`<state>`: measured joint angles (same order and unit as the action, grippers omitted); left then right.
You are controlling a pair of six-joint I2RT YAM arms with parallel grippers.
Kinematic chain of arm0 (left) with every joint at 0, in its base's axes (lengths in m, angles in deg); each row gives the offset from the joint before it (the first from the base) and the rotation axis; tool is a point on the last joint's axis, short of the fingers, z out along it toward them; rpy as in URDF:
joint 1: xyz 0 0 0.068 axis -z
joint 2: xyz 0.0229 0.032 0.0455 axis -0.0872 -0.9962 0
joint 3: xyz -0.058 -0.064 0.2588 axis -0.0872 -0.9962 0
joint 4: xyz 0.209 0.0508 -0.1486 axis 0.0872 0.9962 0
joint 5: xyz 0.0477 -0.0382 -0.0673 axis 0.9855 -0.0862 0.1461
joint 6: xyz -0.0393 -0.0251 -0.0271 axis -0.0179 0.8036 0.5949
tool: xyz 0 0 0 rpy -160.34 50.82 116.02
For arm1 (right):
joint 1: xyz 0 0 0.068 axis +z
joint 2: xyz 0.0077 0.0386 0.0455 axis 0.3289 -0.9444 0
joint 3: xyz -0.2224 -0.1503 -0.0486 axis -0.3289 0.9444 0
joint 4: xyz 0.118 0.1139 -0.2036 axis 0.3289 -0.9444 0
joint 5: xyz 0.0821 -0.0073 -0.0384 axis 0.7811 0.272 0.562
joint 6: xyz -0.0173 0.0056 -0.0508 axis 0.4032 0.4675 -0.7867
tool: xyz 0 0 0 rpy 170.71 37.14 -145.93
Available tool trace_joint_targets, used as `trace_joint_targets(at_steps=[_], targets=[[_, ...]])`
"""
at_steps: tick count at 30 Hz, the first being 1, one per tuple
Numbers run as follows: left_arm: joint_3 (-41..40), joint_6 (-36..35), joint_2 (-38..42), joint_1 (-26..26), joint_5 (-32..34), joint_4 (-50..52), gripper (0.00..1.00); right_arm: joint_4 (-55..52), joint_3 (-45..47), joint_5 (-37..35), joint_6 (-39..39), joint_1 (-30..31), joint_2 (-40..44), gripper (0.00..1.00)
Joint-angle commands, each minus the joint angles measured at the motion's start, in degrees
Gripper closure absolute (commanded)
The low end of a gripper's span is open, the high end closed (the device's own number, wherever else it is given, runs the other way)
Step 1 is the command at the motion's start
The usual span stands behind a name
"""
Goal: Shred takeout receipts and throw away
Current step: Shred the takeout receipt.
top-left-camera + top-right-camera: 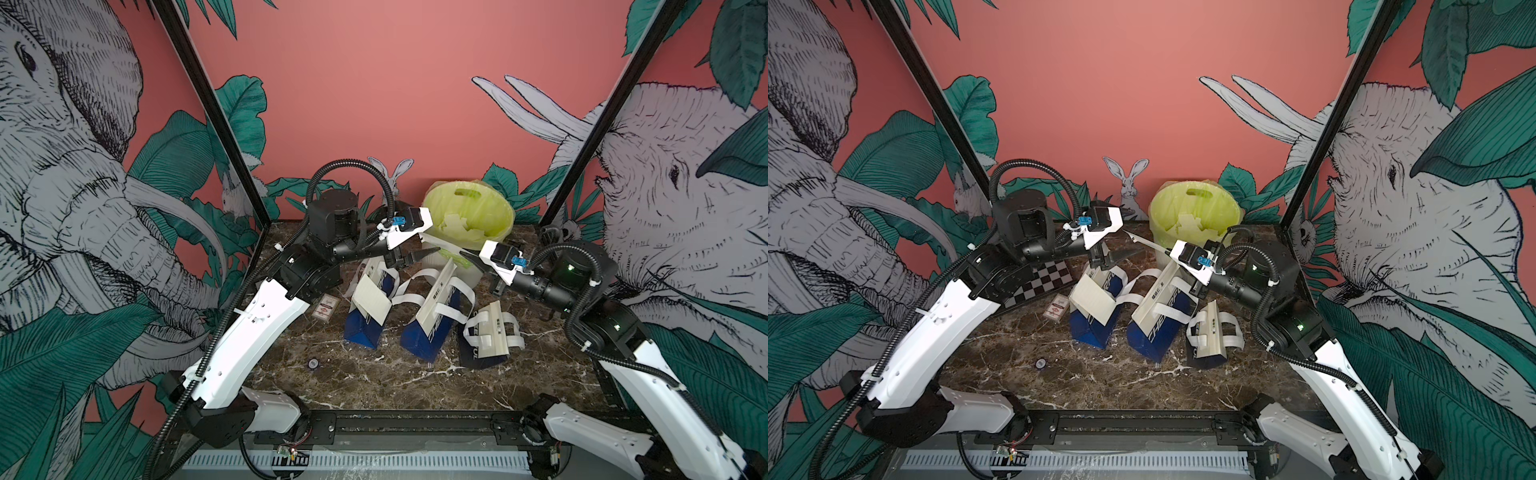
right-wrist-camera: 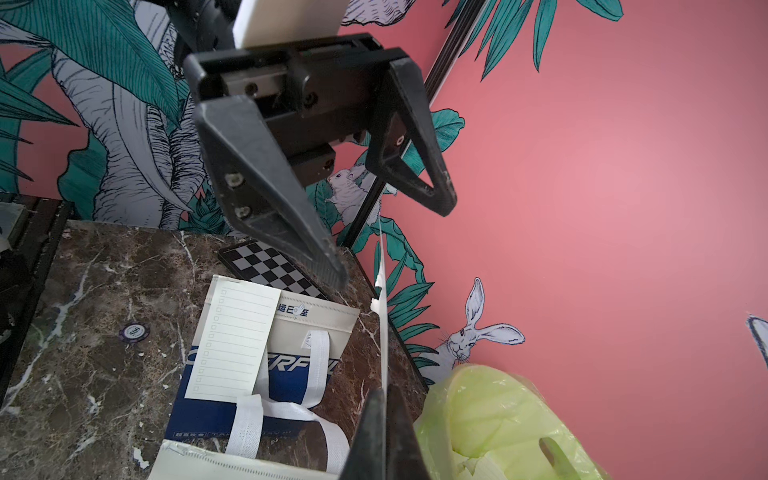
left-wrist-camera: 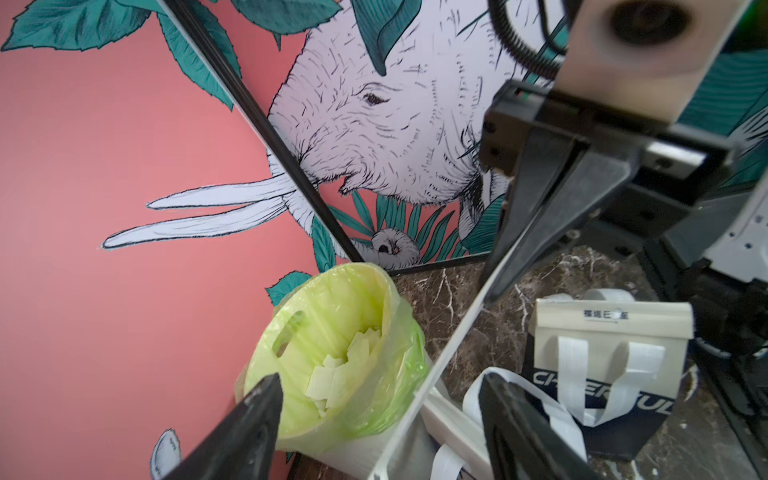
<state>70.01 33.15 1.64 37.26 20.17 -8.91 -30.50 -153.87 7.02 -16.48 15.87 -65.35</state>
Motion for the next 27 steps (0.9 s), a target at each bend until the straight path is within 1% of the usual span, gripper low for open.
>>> trace_joint_targets(at_steps=[1,4,9,12,18,20,23,27], targets=[[2.58,1.34,0.67,-0.08,-6.33,0.47,0.3,1.62,-0.88,2.8,-0.98,-0.18,0.34,1.0],[2.98,1.51,0.11,-0.14,-7.11,1.05,0.38,2.19,-0.88,3.74,-0.64,-0.23,0.39,1.0],[3.9,1.45,-1.1,-0.12,-8.66,2.96,0.43,3.18,-0.71,4.99,-0.45,-0.18,0.63,1.0],[4.88,0.73,-1.68,-0.13,-9.04,4.59,0.43,4.51,-0.08,5.44,-0.28,-0.18,1.21,1.0],[5.32,0.99,-1.85,-0.08,-10.58,4.59,0.44,5.0,-0.47,5.67,-0.11,-0.26,0.89,1.0],[5.14,1.37,-1.67,-0.08,-11.26,4.26,0.47,5.08,-0.54,5.36,0.03,-0.21,0.62,1.0],[4.97,2.02,-1.46,-0.11,-12.52,3.85,0.56,5.54,-0.56,4.88,0.47,-0.18,0.36,1.0],[4.49,2.2,-1.38,-0.07,-12.88,3.62,0.65,6.78,-0.35,4.52,1.09,-0.22,0.25,1.0]])
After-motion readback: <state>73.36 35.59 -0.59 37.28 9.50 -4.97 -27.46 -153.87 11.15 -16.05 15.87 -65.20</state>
